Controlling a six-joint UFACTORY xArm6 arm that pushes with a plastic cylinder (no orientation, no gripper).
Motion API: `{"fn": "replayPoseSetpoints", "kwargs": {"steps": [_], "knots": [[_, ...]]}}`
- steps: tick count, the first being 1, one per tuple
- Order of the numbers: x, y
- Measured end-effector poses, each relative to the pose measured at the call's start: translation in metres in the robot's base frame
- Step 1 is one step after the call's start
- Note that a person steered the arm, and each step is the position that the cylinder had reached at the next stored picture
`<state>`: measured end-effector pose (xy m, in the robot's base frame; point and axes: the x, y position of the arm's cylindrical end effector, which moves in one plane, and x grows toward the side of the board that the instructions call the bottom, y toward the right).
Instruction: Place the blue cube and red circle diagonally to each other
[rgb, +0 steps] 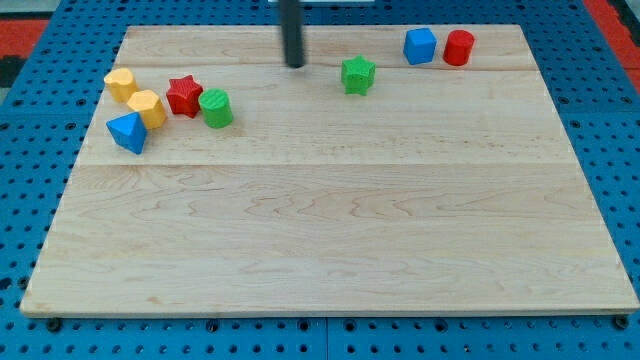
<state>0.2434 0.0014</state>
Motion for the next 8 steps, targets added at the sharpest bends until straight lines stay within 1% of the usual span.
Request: {"fn": "replayPoseSetpoints", "kwargs": {"steps": [1, 2, 4, 6, 7, 8], "knots": [[-0.038, 0.096], [-0.033, 0.169], [0.074, 0.169], [-0.018, 0.194], [-0.04, 0.196], [-0.023, 0.288]]}}
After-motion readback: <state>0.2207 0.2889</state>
